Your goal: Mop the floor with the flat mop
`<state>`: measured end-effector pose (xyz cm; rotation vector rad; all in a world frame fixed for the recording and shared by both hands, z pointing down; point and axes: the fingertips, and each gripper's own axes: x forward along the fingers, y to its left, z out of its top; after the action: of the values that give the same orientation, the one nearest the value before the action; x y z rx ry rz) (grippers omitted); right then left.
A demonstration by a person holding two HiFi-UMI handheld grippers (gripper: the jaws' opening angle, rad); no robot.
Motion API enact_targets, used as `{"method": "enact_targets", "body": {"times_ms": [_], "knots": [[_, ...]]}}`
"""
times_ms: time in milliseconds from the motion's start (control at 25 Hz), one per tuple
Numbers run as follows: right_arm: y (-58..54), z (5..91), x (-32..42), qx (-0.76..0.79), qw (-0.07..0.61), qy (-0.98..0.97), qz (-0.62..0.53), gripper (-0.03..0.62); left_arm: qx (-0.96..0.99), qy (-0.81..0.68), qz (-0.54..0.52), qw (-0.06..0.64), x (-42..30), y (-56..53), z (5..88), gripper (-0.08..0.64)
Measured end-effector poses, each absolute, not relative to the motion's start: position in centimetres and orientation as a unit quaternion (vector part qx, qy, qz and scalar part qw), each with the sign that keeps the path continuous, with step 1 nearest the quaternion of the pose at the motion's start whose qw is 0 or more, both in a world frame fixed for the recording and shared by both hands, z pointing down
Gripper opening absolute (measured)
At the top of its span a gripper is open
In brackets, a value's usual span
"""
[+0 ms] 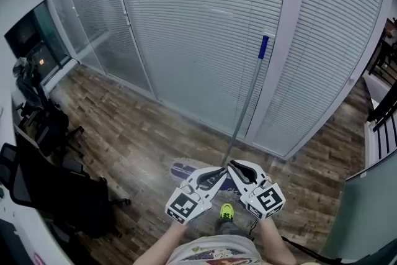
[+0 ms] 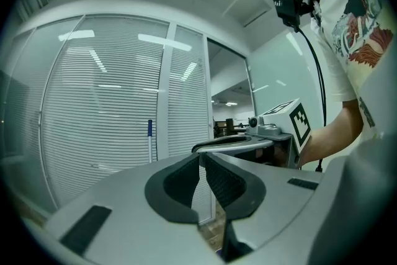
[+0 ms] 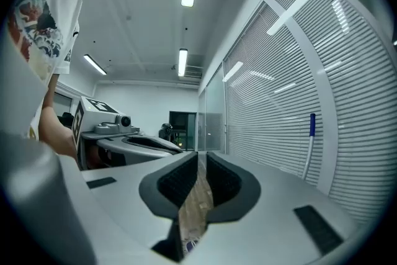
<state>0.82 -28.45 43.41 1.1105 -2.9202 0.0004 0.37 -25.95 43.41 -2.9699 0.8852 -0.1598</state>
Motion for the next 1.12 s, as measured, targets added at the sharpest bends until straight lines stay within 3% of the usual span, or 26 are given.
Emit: {"method": "enact_targets", "body": {"times_ms": [560,1120], "knots": [[-45.9,45.8,9.9,0.361,0.013,-0.932,0.033,0.038,-0.946,0.307,-0.102,0.016,9.4,-43.0,46.4,0.014],[-57.3,46.5,14.7,0.408,0.002,-0.912,0.033,0.038,-0.948,0.289,-0.129,0.034,14.0,-54.7,48.2,0.015]]}}
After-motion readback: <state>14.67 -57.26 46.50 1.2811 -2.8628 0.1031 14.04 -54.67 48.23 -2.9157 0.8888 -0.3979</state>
